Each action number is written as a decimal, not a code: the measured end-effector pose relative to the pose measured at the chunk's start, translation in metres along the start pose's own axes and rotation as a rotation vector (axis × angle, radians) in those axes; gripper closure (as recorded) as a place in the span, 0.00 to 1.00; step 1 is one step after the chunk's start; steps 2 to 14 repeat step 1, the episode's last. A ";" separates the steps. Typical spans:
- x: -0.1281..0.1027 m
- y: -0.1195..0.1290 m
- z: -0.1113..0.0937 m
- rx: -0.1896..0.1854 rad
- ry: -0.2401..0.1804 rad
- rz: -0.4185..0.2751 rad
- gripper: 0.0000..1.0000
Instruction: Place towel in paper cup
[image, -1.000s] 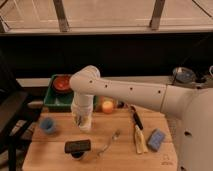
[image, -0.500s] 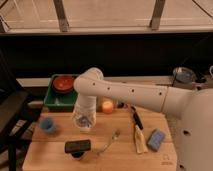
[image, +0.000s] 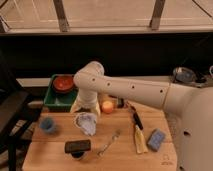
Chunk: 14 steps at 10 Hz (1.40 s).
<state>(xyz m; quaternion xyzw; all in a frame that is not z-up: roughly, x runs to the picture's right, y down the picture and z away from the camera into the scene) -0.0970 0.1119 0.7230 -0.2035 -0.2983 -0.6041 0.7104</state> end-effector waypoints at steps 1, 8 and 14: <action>0.000 0.000 -0.001 -0.003 0.001 -0.001 0.22; 0.000 0.000 -0.001 -0.003 0.001 -0.001 0.22; 0.000 0.000 -0.001 -0.003 0.001 -0.001 0.22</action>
